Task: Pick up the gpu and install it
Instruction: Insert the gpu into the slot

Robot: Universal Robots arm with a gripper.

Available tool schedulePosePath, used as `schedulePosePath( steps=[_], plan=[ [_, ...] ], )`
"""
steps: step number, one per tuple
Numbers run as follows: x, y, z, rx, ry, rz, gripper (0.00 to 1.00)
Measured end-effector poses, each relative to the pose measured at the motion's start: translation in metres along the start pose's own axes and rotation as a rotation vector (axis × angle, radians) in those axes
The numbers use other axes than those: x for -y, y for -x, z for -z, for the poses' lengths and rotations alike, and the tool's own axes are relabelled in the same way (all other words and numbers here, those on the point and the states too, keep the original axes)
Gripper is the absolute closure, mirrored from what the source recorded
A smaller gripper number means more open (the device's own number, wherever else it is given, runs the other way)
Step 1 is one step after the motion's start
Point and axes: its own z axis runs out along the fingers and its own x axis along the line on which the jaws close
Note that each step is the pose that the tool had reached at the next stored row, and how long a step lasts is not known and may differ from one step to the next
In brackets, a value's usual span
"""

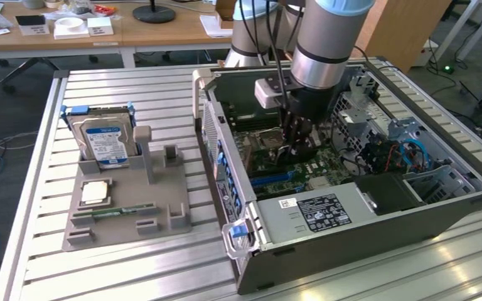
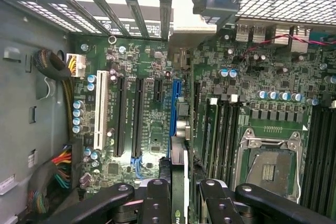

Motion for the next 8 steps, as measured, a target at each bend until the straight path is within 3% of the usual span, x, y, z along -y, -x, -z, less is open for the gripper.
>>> schedulePosePath(
  steps=[8],
  plan=[
    [-0.003,-0.0009,-0.0008,0.0001,0.0,0.001,0.74]
  ],
)
